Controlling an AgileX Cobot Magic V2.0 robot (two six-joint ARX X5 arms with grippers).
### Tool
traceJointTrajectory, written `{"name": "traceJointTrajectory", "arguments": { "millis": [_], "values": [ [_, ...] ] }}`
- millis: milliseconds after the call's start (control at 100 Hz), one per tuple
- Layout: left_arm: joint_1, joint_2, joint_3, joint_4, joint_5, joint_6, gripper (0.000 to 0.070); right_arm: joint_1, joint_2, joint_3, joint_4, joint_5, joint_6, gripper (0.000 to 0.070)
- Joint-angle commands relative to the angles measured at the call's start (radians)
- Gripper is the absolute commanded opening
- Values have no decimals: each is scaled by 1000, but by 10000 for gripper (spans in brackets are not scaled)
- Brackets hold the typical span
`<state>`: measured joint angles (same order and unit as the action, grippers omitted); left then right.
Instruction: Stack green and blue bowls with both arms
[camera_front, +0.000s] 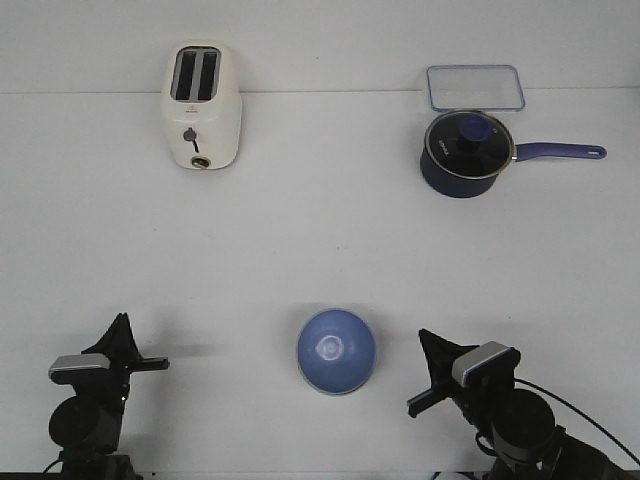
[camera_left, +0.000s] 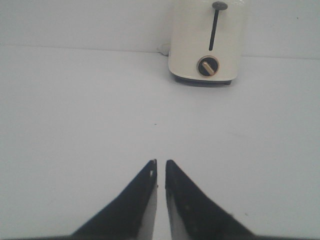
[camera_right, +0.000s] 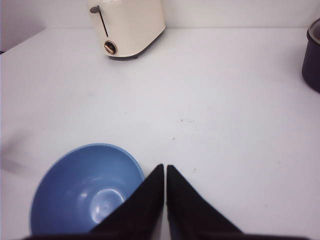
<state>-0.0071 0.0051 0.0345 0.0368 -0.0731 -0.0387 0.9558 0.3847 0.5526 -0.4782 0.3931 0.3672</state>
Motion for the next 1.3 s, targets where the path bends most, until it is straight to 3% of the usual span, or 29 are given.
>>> {"name": "traceJointTrajectory", "arguments": {
  "millis": [0, 750, 820, 910, 1000, 1140, 1220, 1290],
  "values": [
    [11, -2, -21, 17, 3, 10, 16, 12, 0, 10, 13, 0, 2, 10],
    [25, -2, -21, -6, 11, -7, 15, 12, 0, 10, 13, 1, 0, 10],
    [25, -2, -21, -6, 11, -7, 15, 8, -5, 10, 10, 1, -27, 10],
    [25, -2, -21, -6, 11, -7, 16, -77, -16, -8, 36, 31, -163, 10],
    [25, -2, -21, -6, 11, -6, 15, -262, -50, -86, 121, -46, -244, 10],
    [25, -2, -21, -5, 11, -7, 16, -614, -150, -286, 319, -286, -338, 10],
    [25, -2, -21, -6, 11, -7, 15, -768, -235, -380, 376, -403, -350, 10],
    [25, -2, -21, -5, 11, -6, 15, -847, -302, -433, 380, -451, -349, 10]
  ]
}}
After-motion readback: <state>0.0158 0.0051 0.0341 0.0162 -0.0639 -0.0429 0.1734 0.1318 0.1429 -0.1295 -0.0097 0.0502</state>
